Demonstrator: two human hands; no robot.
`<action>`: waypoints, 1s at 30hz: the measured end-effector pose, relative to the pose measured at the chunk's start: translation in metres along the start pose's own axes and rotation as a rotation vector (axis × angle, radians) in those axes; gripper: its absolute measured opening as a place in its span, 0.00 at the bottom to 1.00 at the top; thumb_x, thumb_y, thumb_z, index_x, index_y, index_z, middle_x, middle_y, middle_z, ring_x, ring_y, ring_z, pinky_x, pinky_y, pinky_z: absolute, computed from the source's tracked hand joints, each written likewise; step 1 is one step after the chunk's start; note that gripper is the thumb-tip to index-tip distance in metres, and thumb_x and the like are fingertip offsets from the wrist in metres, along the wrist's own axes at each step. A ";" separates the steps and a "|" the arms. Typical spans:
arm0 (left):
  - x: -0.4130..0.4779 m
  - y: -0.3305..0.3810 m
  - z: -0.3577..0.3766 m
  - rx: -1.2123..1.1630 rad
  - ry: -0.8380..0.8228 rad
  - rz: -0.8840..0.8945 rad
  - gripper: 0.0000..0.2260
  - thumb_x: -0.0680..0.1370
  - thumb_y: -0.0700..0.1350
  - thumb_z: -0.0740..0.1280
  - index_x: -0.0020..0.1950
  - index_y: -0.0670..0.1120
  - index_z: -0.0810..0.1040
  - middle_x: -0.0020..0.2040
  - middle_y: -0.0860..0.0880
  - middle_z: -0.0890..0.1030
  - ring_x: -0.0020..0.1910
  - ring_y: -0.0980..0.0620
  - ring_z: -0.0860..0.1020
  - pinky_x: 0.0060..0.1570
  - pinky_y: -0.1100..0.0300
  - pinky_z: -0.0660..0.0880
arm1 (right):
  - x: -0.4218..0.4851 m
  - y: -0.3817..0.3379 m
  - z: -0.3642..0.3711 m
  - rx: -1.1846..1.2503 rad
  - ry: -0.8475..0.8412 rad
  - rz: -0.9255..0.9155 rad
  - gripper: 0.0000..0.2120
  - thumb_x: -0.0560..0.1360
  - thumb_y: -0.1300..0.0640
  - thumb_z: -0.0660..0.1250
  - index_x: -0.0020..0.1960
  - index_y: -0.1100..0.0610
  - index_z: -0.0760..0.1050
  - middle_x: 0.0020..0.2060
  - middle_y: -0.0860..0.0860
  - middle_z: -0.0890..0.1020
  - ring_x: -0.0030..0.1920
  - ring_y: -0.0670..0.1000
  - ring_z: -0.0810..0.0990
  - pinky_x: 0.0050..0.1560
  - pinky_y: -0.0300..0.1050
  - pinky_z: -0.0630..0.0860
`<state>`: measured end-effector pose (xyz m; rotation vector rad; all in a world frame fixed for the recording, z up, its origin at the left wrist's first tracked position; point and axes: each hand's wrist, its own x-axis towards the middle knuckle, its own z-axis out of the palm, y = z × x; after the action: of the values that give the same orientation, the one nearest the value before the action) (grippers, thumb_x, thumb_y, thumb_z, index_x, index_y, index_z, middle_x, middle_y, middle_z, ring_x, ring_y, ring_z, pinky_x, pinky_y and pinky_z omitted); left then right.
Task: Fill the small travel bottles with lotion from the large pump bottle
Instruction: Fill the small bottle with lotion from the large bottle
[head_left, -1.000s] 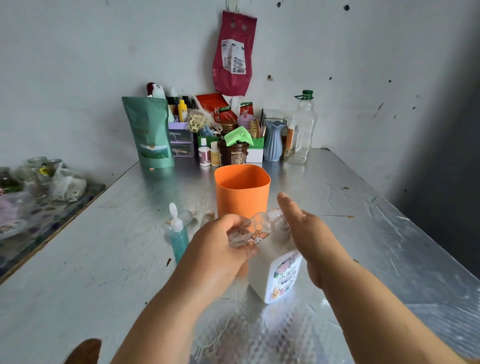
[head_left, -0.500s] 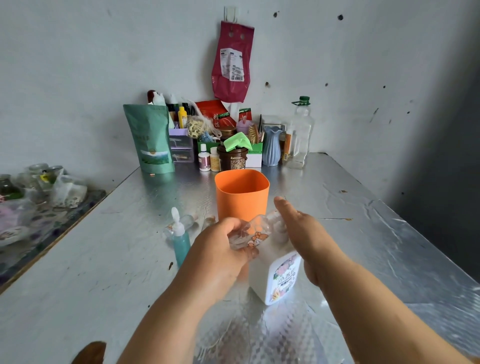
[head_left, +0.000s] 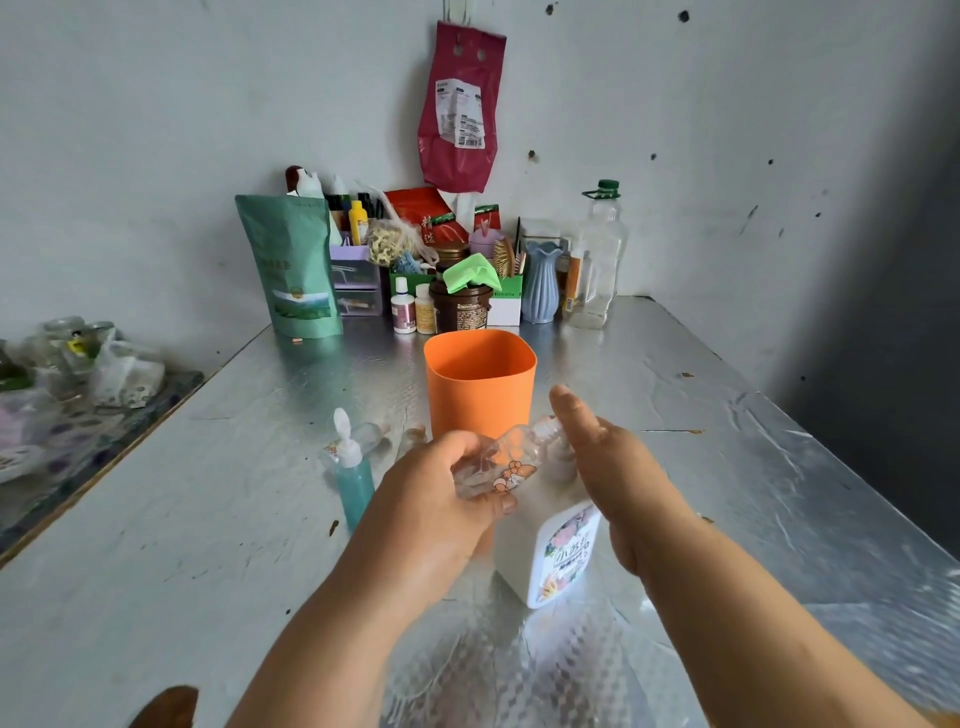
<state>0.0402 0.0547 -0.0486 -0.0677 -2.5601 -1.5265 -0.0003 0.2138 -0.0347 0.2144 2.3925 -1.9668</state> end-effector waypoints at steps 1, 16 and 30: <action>0.000 -0.001 0.000 0.003 -0.002 0.002 0.15 0.70 0.43 0.76 0.53 0.57 0.79 0.49 0.60 0.83 0.51 0.60 0.81 0.56 0.52 0.77 | 0.000 0.001 0.001 0.005 0.008 -0.009 0.24 0.76 0.35 0.58 0.49 0.56 0.77 0.44 0.53 0.81 0.45 0.51 0.78 0.39 0.42 0.68; -0.001 0.002 -0.003 0.004 -0.018 0.000 0.16 0.71 0.44 0.76 0.56 0.56 0.79 0.51 0.60 0.83 0.52 0.60 0.81 0.57 0.52 0.77 | 0.000 -0.002 0.001 0.059 -0.036 0.017 0.25 0.77 0.37 0.58 0.51 0.59 0.77 0.46 0.55 0.82 0.43 0.50 0.79 0.36 0.40 0.67; 0.001 -0.004 0.000 0.010 -0.020 -0.013 0.16 0.71 0.44 0.76 0.55 0.57 0.79 0.51 0.61 0.83 0.52 0.61 0.80 0.57 0.53 0.77 | 0.003 0.010 0.005 0.057 0.009 -0.057 0.23 0.77 0.37 0.58 0.47 0.56 0.77 0.42 0.55 0.82 0.44 0.55 0.80 0.43 0.47 0.72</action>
<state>0.0386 0.0524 -0.0517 -0.0661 -2.5883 -1.5247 -0.0022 0.2113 -0.0458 0.1585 2.3759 -2.0637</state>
